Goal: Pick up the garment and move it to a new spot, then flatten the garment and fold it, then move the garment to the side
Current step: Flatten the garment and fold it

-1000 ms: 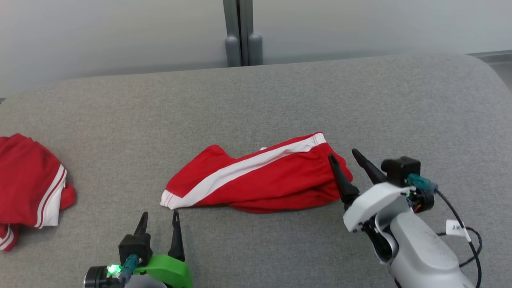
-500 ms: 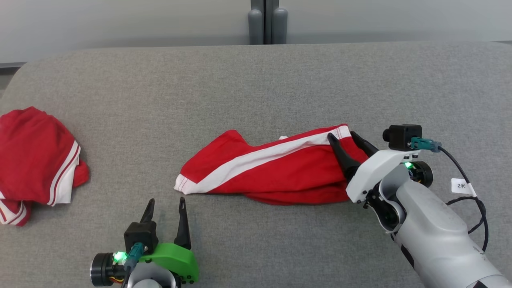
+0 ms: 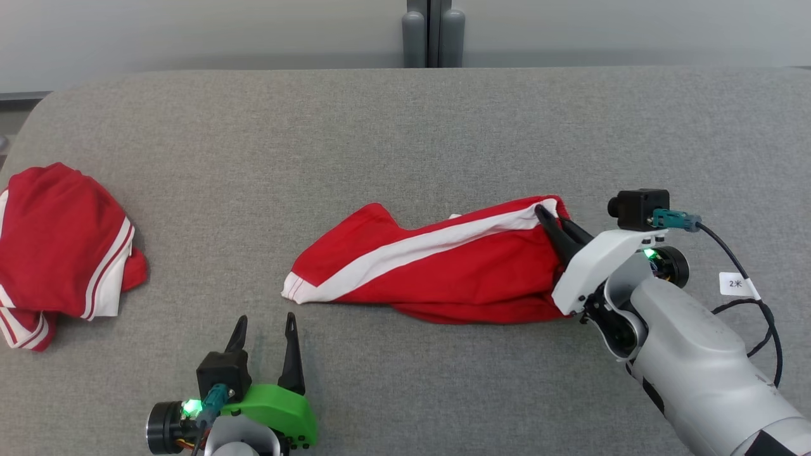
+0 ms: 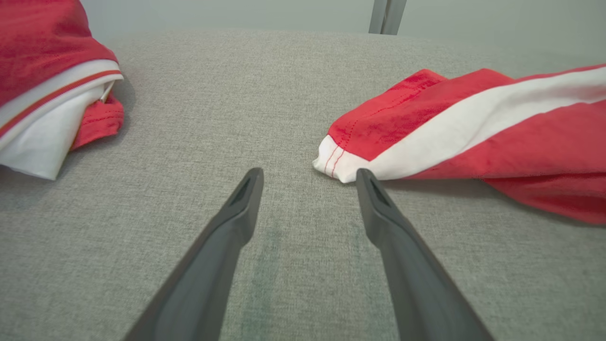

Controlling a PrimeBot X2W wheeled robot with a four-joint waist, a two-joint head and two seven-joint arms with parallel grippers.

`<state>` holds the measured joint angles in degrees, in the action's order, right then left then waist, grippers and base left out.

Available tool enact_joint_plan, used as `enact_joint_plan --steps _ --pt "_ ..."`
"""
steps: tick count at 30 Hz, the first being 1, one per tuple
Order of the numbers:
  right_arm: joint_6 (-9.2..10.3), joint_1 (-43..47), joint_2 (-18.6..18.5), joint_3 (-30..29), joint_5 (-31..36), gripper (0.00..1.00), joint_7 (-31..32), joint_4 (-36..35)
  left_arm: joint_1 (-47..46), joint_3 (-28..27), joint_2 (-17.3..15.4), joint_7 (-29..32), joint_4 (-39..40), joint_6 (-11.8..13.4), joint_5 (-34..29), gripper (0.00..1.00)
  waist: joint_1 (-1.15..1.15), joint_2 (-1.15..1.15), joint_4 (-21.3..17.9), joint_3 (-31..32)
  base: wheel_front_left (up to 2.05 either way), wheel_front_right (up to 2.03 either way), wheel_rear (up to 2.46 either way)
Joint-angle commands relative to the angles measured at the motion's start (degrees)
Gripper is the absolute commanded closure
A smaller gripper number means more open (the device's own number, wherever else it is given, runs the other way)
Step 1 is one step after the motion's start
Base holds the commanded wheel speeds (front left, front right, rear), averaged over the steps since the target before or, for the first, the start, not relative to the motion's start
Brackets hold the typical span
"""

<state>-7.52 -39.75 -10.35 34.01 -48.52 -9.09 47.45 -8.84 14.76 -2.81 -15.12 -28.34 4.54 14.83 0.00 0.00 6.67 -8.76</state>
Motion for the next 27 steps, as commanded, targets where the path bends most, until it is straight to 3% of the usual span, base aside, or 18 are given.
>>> enact_joint_plan --steps 1,9,18,27 --pt "0.06 -0.6 -0.75 0.36 -0.64 1.0 -1.15 0.37 -1.1 -0.08 -0.19 -0.04 0.19 0.01 0.76 0.0 0.0 0.0 0.07 0.04 0.0 0.0 0.0" --pt "0.06 1.65 -3.75 1.89 -1.42 1.0 -5.14 -1.44 -3.19 -2.31 -0.2 -0.04 -0.04 -1.39 5.79 0.0 0.0 0.0 -0.75 -0.57 0.0 0.0 0.0" --pt "0.06 2.47 -4.68 3.11 -1.01 1.0 -6.08 -3.67 -9.45 -3.91 -0.2 -0.04 -5.33 -6.77 15.94 0.0 0.0 0.0 -3.59 -2.97 0.0 0.0 0.0" --pt "0.06 1.41 -4.39 3.65 -0.36 1.0 -6.13 -4.08 -16.63 1.71 -0.24 -0.04 -14.87 -9.68 20.0 0.0 0.0 0.0 -4.78 -4.66 0.0 0.0 0.0"
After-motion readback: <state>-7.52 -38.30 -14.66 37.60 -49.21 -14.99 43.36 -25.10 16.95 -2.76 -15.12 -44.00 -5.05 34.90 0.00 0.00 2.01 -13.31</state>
